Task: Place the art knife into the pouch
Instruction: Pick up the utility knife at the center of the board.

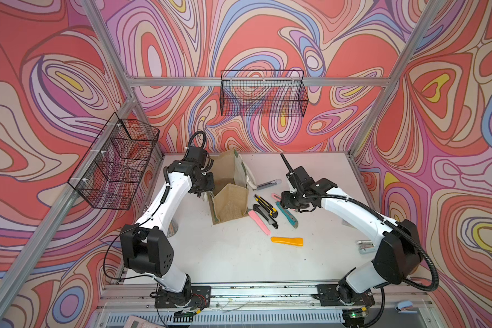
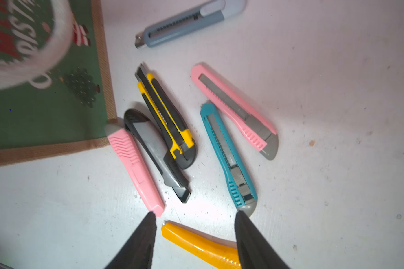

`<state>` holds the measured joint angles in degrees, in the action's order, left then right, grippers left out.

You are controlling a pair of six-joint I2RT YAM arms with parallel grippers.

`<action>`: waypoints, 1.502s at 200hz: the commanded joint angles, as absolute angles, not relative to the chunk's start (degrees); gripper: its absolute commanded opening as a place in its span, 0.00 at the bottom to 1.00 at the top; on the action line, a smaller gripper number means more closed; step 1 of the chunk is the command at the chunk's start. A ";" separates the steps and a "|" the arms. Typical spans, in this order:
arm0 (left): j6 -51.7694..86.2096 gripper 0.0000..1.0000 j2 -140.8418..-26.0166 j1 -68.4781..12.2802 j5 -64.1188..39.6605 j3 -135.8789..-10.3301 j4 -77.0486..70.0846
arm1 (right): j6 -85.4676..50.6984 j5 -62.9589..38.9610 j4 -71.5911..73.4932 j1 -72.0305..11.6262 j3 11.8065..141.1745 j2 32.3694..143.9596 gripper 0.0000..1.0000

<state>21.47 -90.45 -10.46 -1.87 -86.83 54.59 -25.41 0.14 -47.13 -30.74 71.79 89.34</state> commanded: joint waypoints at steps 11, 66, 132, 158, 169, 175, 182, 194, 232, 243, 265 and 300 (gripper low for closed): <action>18.48 0.37 -86.50 -10.18 0.45 -85.46 55.99 | -26.21 -3.35 -44.01 -30.59 69.31 91.52 0.52; 13.44 0.37 -89.32 -9.81 5.35 -87.47 60.11 | -26.24 -5.27 -38.85 -33.24 68.20 94.93 0.41; 14.06 0.37 -88.63 -9.29 2.70 -85.90 56.81 | -26.37 -4.49 -36.90 -37.52 71.38 101.15 0.35; 14.32 0.36 -87.66 -9.31 0.93 -84.09 55.27 | -26.18 -3.78 -36.20 -37.92 72.47 103.57 0.35; 14.50 0.36 -87.46 -9.31 0.21 -83.56 54.91 | -26.04 -3.63 -36.13 -38.05 73.11 104.20 0.35; 14.50 0.36 -87.41 -9.32 -0.02 -83.37 54.66 | -25.85 -3.53 -36.12 -38.14 73.49 104.65 0.35; 14.50 0.36 -87.29 -9.32 -0.24 -83.10 54.57 | -25.73 -3.14 -36.12 -38.23 73.92 105.23 0.35; 14.33 0.36 -87.10 -9.28 -0.43 -82.65 54.17 | -25.49 -2.76 -36.01 -38.45 74.42 106.24 0.35; 14.33 0.35 -86.40 -9.25 -0.74 -81.06 53.19 | -24.83 -1.39 -35.74 -38.89 76.14 108.71 0.36; 14.33 0.35 -86.36 -9.31 -1.25 -80.95 53.26 | -24.50 -1.06 -36.09 -39.13 76.78 109.53 0.36; 14.24 0.35 -86.15 -9.27 -1.57 -80.52 52.91 | -24.19 -0.53 -35.34 -39.29 76.88 110.82 0.38; 14.05 0.35 -86.13 -9.28 -3.02 -80.14 52.61 | -24.06 1.48 -35.10 -39.55 77.27 112.94 0.40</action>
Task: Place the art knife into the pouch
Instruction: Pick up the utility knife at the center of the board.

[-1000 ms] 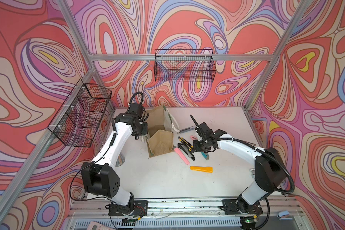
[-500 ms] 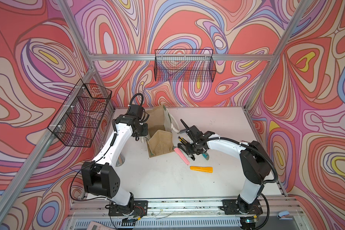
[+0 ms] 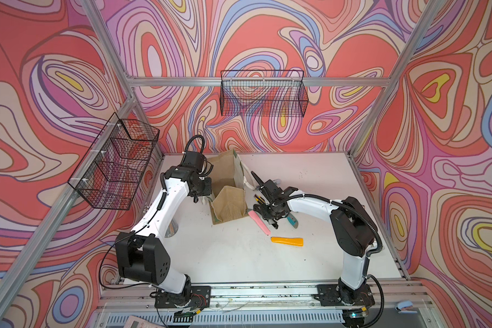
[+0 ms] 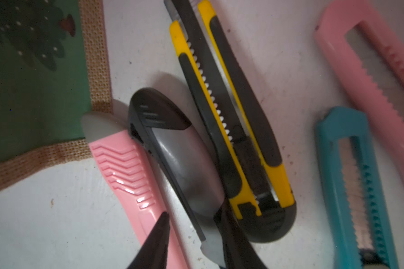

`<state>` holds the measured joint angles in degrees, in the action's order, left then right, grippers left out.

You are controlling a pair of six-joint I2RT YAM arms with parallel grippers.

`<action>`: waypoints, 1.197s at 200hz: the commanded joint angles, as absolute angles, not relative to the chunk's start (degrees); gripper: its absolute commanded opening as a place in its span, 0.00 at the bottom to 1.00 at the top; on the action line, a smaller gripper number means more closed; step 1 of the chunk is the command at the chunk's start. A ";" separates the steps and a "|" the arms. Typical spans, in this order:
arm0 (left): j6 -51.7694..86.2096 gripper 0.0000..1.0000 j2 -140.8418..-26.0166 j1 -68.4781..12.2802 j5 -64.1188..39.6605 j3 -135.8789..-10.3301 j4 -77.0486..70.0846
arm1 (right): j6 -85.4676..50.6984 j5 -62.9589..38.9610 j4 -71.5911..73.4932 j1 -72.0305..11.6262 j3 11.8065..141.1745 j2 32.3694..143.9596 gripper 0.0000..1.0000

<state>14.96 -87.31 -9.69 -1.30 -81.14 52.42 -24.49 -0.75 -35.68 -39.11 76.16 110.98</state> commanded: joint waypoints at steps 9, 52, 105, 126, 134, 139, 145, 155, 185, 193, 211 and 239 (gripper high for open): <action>14.24 0.34 -86.15 -9.26 -3.68 -80.18 52.61 | -24.12 1.91 -34.68 -39.72 77.12 113.16 0.40; 13.91 0.34 -86.31 -9.30 -3.98 -80.16 52.65 | -23.73 5.36 -35.13 -40.25 78.12 114.91 0.40; 13.45 0.33 -86.61 -9.31 -3.94 -79.89 52.60 | -24.84 6.93 -34.62 -40.25 78.82 116.24 0.18; 13.38 0.33 -86.91 -9.24 -4.25 -79.85 52.48 | -25.44 8.13 -33.61 -40.25 78.43 115.41 0.16; 13.38 0.33 -86.96 -9.15 -4.68 -79.94 52.50 | -25.79 8.16 -33.01 -40.25 78.07 114.86 0.16; 13.36 0.33 -87.10 -9.22 -4.81 -80.02 52.56 | -25.99 8.10 -32.58 -40.25 77.81 114.45 0.16; 13.38 0.33 -87.10 -9.16 -4.90 -80.07 52.52 | -26.23 8.05 -32.10 -40.25 77.60 113.97 0.16; 13.44 0.33 -87.03 -9.09 -4.98 -79.98 52.43 | -26.63 7.88 -31.80 -40.25 77.53 113.26 0.16; 13.36 0.33 -86.82 -9.14 -5.12 -79.67 52.26 | -27.56 8.74 -31.55 -40.25 77.85 110.39 0.14; 13.44 0.33 -86.84 -9.06 -4.92 -79.63 52.17 | -27.75 9.16 -31.35 -40.25 78.04 109.38 0.14; 13.51 0.33 -86.87 -9.03 -5.14 -79.45 52.02 | -28.24 9.57 -30.62 -40.25 78.13 107.08 0.14; 13.53 0.32 -87.01 -9.07 -5.83 -79.41 51.92 | -28.69 10.61 -29.82 -40.25 78.90 103.32 0.12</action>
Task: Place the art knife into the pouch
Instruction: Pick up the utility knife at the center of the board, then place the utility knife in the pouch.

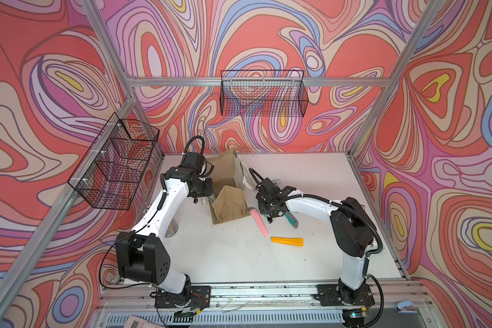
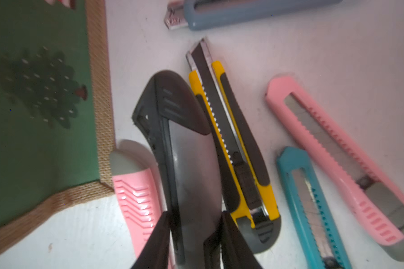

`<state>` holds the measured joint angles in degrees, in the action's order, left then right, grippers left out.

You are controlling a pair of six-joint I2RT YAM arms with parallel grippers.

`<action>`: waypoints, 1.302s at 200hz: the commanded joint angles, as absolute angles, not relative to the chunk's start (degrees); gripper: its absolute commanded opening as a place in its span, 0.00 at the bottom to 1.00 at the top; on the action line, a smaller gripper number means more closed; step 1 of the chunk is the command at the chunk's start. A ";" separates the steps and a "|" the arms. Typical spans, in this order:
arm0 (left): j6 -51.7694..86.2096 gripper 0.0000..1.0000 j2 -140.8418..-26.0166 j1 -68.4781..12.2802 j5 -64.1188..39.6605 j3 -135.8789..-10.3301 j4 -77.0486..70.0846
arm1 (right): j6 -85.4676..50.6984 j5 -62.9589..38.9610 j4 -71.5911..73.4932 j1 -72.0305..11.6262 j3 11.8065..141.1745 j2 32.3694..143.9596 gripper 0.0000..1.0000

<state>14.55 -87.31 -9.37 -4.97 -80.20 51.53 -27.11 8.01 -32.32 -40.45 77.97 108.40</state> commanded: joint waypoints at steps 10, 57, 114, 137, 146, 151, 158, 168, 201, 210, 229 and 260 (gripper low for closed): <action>13.54 0.32 -86.82 -9.03 -5.63 -79.36 51.97 | -28.63 10.84 -29.42 -40.25 79.25 102.32 0.12; 13.58 0.32 -86.79 -9.05 -5.89 -78.89 51.76 | -28.51 10.66 -32.29 -40.25 85.37 98.53 0.12; 13.80 0.32 -86.75 -9.05 -6.94 -78.89 51.52 | -25.92 10.12 -32.83 -40.25 93.84 97.36 0.13; 13.87 0.32 -86.44 -9.05 -7.09 -78.86 51.42 | -25.42 5.50 -32.41 -40.25 99.03 99.20 0.13; 13.95 0.32 -86.33 -9.05 -7.32 -78.78 51.23 | -25.15 3.58 -32.17 -40.42 100.92 100.10 0.13; 13.97 0.32 -86.27 -9.05 -7.40 -78.75 51.12 | -24.97 2.60 -32.01 -40.51 102.13 100.63 0.14; 13.95 0.32 -86.28 -9.04 -7.70 -78.67 51.01 | -24.87 1.49 -32.00 -40.68 103.71 101.16 0.14; 13.98 0.31 -86.21 -9.05 -7.91 -78.57 51.04 | -24.59 0.34 -32.31 -41.09 105.95 103.39 0.14; 14.00 0.31 -85.94 -9.05 -7.88 -78.31 50.67 | -24.18 -5.53 -32.97 -42.69 114.06 109.06 0.14; 14.06 0.31 -86.03 -9.05 -8.21 -78.31 50.58 | -24.01 -6.13 -32.62 -43.62 115.82 110.38 0.14; 14.13 0.31 -86.35 -9.05 -8.60 -78.49 50.73 | -24.07 -7.21 -32.05 -44.85 118.89 113.45 0.14; 14.15 0.31 -86.22 -9.05 -8.74 -78.31 50.48 | -25.12 -8.13 -30.56 -45.20 120.32 117.97 0.14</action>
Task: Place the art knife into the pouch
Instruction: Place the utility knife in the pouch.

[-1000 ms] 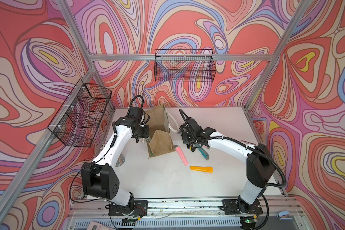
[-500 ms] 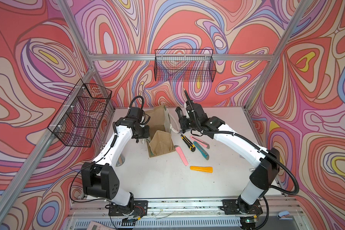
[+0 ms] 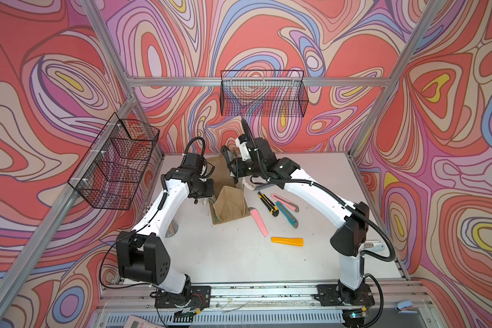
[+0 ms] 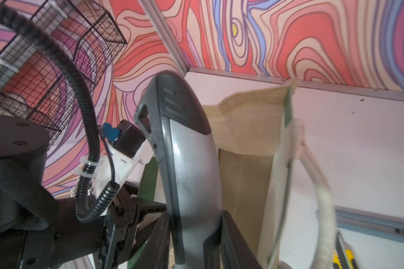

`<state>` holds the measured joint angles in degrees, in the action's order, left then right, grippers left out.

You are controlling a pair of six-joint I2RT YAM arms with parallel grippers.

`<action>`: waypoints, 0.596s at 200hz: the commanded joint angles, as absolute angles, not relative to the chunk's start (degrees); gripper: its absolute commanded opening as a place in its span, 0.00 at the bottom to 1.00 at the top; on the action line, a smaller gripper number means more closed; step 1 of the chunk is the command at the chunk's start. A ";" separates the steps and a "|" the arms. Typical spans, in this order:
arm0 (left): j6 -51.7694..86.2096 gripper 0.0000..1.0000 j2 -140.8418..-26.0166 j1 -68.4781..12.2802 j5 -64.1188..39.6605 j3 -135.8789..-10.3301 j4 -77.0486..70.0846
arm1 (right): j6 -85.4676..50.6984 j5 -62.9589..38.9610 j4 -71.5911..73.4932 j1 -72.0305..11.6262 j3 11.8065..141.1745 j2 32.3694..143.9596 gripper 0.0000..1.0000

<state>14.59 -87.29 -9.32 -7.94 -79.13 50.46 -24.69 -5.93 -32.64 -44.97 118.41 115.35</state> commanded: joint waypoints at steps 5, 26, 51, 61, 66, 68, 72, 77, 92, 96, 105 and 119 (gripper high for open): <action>14.22 0.31 -86.14 -9.05 -8.78 -78.31 50.41 | -25.22 -8.65 -30.54 -45.25 120.47 118.64 0.14; 14.16 0.30 -86.09 -9.05 -8.76 -78.31 50.41 | -25.56 -9.94 -30.78 -45.29 120.60 120.81 0.14; 14.06 0.30 -86.21 -9.05 -8.79 -78.31 50.47 | -25.78 -10.09 -31.92 -45.35 120.35 122.16 0.14; 14.06 0.30 -86.26 -9.01 -8.79 -78.31 50.34 | -25.81 -10.03 -31.87 -45.35 119.94 122.43 0.14; 14.06 0.30 -86.31 -9.05 -8.83 -78.29 50.36 | -25.84 -10.07 -31.90 -45.35 119.96 122.58 0.14; 14.06 0.30 -86.31 -9.05 -8.87 -78.31 50.40 | -25.84 -9.99 -31.88 -45.31 119.96 122.58 0.14; 14.06 0.30 -86.39 -8.99 -8.87 -78.31 50.39 | -25.96 -9.90 -31.98 -45.34 119.95 122.73 0.14; 14.06 0.30 -86.40 -9.05 -8.96 -78.31 50.45 | -25.95 -9.78 -31.98 -45.30 119.93 122.86 0.15; 14.06 0.29 -86.48 -9.05 -9.03 -78.35 50.44 | -26.06 -9.87 -32.29 -45.34 120.36 123.26 0.23; 14.06 0.29 -86.52 -9.05 -9.05 -78.31 50.40 | -26.07 -10.07 -32.40 -45.34 120.52 123.32 0.24; 14.06 0.29 -86.50 -9.05 -9.00 -78.31 50.45 | -26.00 -10.45 -32.49 -45.35 120.67 123.40 0.26; 14.04 0.29 -86.52 -9.04 -9.04 -78.30 50.39 | -25.89 -10.46 -32.60 -45.34 120.59 123.29 0.35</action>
